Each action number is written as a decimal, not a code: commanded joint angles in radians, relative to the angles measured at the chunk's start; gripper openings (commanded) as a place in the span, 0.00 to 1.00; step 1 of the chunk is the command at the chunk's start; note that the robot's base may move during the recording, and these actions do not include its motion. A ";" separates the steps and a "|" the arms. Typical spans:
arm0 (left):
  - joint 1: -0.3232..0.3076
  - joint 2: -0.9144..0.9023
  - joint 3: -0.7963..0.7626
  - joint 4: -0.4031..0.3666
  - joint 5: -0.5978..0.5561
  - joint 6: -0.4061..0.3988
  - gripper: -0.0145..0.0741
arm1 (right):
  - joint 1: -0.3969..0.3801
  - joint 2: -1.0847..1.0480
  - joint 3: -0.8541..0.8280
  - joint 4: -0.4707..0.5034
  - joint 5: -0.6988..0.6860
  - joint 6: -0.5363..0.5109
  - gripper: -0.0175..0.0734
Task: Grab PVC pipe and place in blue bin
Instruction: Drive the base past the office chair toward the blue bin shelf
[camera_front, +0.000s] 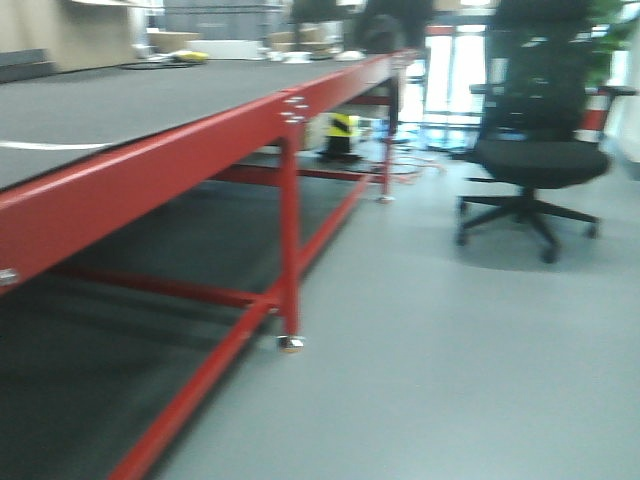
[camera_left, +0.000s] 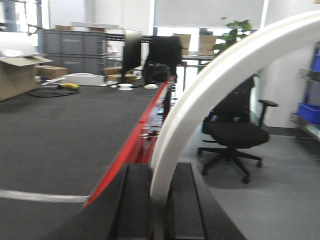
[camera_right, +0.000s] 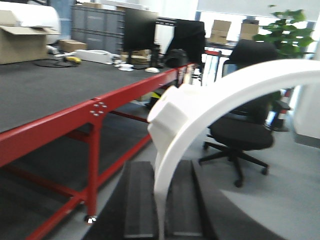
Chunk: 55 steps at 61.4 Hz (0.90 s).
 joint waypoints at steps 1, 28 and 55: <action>-0.005 -0.004 -0.002 -0.002 -0.029 -0.005 0.04 | -0.001 -0.005 -0.002 -0.007 -0.016 -0.002 0.01; -0.005 -0.004 -0.002 -0.002 -0.029 -0.005 0.04 | -0.001 -0.005 -0.002 -0.007 -0.016 -0.002 0.01; -0.005 -0.004 -0.002 -0.002 -0.029 -0.005 0.04 | -0.001 -0.005 -0.002 -0.007 -0.016 -0.002 0.01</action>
